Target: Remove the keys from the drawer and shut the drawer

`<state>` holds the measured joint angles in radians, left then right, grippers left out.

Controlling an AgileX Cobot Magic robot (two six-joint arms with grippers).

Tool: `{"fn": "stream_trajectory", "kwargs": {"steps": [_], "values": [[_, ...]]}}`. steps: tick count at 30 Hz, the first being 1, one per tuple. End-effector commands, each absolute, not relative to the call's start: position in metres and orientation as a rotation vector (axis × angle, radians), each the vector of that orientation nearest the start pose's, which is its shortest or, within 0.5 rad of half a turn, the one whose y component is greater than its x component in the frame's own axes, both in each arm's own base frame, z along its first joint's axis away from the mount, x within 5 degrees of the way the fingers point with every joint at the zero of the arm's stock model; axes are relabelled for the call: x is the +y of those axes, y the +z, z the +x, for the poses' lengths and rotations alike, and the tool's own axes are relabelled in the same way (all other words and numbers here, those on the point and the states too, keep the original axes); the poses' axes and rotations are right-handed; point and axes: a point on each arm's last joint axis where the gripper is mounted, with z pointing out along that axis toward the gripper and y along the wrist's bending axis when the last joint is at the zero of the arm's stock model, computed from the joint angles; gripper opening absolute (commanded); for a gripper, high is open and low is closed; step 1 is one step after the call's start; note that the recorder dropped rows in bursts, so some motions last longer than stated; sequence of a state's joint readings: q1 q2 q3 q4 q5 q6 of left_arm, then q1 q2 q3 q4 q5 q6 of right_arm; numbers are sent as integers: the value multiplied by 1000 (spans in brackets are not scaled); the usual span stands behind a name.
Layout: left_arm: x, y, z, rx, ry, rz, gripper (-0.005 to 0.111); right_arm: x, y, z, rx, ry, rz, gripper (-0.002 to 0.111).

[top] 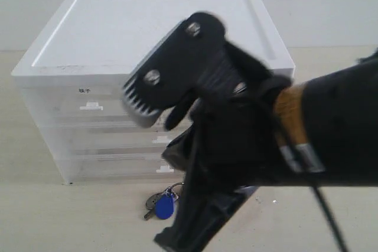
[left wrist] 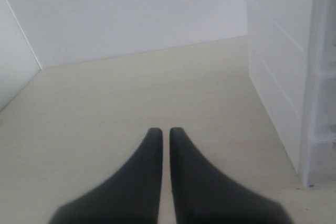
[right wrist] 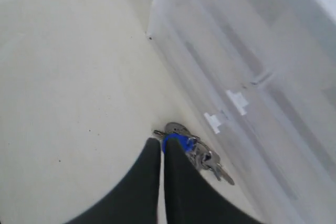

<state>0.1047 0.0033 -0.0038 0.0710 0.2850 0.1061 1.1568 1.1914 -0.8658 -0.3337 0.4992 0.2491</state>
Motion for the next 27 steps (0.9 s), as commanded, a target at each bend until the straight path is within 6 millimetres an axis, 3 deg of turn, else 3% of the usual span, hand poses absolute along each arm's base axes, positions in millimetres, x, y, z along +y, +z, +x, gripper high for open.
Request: {"fn": "stream_trajectory", "kwargs": {"steps": [1, 7, 11, 20, 23, 27], "values": [[8, 188, 54, 1771, 219, 42, 4, 172, 343, 95, 1889, 424, -1139, 0], [8, 188, 54, 1771, 219, 42, 4, 106, 389, 66, 1688, 580, -961, 0], [8, 188, 54, 1771, 219, 42, 4, 59, 407, 46, 1548, 665, -852, 0], [8, 188, 54, 1771, 219, 42, 4, -29, 412, 7, 1308, 788, -648, 0], [8, 188, 54, 1771, 219, 42, 4, -49, 409, -6, 1264, 794, -565, 0], [8, 188, 54, 1771, 219, 42, 4, -54, 402, -29, 1204, 727, -521, 0]]}}
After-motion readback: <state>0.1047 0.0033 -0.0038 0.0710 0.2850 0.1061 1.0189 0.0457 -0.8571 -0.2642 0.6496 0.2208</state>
